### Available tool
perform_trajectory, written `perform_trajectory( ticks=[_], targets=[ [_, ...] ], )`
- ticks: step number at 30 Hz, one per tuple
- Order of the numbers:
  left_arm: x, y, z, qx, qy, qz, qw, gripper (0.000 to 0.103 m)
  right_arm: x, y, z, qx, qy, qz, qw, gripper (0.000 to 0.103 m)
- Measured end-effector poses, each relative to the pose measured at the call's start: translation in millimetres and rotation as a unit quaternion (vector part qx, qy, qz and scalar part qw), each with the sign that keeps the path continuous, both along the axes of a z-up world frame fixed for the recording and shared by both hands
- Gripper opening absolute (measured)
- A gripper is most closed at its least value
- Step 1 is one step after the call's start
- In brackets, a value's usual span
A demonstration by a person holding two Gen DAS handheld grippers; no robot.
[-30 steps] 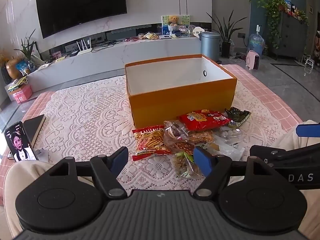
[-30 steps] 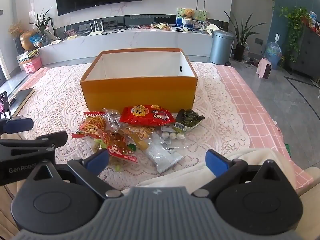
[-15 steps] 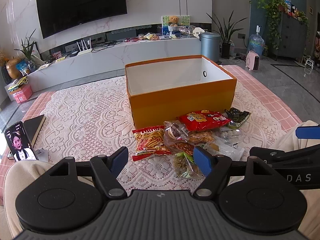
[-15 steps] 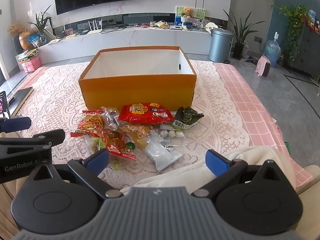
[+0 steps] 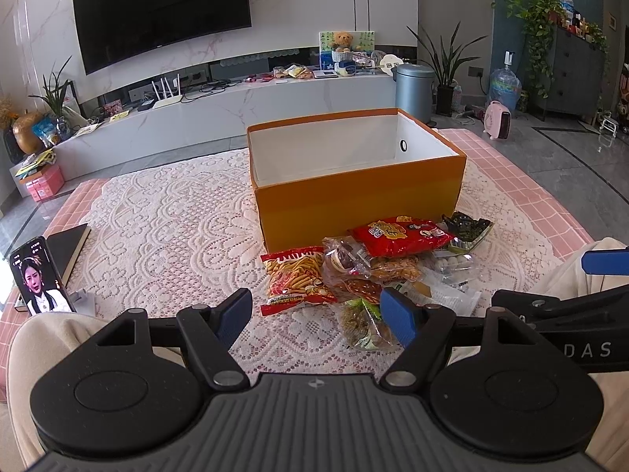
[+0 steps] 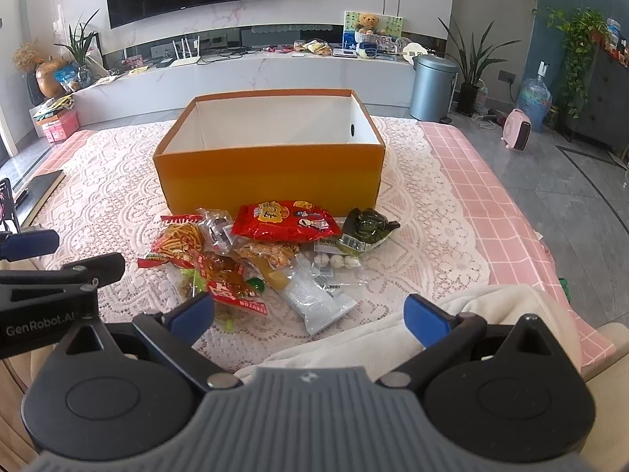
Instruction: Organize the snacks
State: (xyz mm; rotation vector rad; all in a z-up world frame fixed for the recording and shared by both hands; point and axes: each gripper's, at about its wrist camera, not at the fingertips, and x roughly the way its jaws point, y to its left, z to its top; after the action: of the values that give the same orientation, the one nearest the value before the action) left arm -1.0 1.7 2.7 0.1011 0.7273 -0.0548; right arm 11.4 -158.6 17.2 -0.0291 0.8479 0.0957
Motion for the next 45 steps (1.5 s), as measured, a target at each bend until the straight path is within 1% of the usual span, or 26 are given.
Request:
perform_trajectory(
  ticks=[45],
  targets=[
    [-1.0,1.0,-0.3,-0.003,-0.001,-0.001,1.0,0.087,-2.2,-0.1,-1.9,-0.002,0.003,-0.001,1.0,0.099]
  ],
)
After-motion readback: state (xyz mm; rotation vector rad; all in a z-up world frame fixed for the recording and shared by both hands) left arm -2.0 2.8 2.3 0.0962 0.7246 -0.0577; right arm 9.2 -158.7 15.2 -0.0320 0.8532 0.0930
